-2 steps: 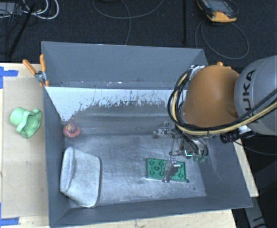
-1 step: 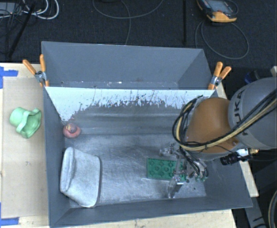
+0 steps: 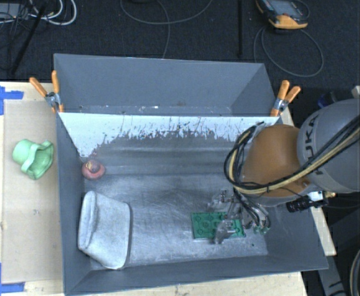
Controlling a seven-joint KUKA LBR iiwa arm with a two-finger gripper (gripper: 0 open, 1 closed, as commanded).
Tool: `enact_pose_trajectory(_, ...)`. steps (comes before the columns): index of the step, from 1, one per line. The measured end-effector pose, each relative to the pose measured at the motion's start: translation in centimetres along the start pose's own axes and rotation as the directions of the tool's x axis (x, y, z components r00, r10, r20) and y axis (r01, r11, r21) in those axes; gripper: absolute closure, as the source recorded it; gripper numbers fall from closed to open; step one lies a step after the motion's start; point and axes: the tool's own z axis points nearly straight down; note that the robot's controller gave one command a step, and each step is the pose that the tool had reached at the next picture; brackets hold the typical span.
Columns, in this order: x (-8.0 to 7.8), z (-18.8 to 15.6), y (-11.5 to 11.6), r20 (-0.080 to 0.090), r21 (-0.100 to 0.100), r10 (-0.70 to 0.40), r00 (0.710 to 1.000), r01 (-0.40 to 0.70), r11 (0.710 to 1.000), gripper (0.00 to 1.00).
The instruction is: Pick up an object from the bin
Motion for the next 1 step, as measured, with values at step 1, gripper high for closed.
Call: enact_pose_trajectory(1, -0.81, -14.8, 0.12, 0.011, 0.0, 0.07, 0.997, -0.07, 0.998, 1.0)
